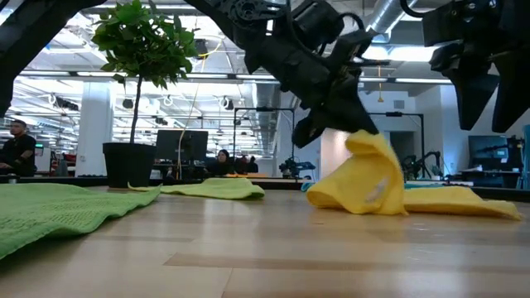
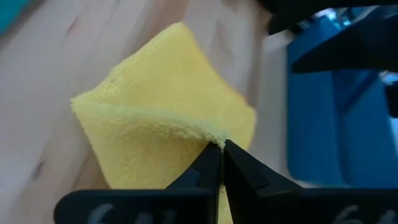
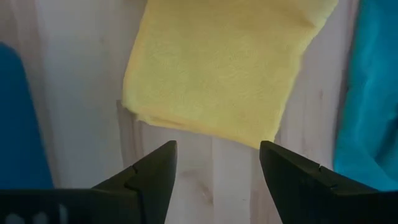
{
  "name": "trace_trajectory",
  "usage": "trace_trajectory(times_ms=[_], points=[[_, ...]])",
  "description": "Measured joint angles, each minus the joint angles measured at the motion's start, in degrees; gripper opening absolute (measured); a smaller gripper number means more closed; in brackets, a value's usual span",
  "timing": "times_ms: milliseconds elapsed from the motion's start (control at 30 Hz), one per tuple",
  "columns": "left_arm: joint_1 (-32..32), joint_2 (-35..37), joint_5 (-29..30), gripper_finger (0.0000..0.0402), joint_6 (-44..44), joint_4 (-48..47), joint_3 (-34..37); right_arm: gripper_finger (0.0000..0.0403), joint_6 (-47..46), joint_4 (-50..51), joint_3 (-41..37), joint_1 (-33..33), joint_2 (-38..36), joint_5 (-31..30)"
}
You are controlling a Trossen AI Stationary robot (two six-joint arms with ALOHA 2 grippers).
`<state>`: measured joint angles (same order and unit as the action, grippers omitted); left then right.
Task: Fold microfiber towels
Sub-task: Fold the yellow towel
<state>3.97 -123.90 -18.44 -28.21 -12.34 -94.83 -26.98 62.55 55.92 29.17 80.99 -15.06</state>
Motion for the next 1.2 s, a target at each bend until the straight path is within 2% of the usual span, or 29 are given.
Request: trace_trajectory(times_ms=[133,400,500,633,800,933,1200], points=[[-0.4,0.0,-2.7,0.0004,1.1,-1.0,0.0,0.0255,-0.1,-1.2,0.0,0.0,0.0,-1.5],[-0.3,0.2,-5.0,0.0004,3.8,-12.2,0.0,0.0255,-0.1,-6.2,0.0,0.0,0.0,-1.8],[-0.7,0.8,-3.7,0.0004,5.5,-15.4,0.0,0.0255,1.3,-10.6,-2.1,-0.3,0.0,-1.7],[-1.1,2.1,-1.4,0.0004,7.9,-18.7,0.0,0.0255,0.0,-11.7,-4.7,-0.8,0.0,-1.9],[-1.3,4.7,-0.5,0.0004,9.2,-22.5,0.0,0.0255,0.0,-15.4,-8.3,-1.6,0.0,-5.4],[-1.3,5.9,1.9,0.0004,9.4,-22.8,0.0,0.0255,-1.0,-19.6,-12.9,-3.7,0.0,-5.6],[-1.1,5.8,0.7,0.0004,9.6,-19.4,0.0,0.0255,-0.2,-25.6,-17.5,-8.0,0.0,-4.9]])
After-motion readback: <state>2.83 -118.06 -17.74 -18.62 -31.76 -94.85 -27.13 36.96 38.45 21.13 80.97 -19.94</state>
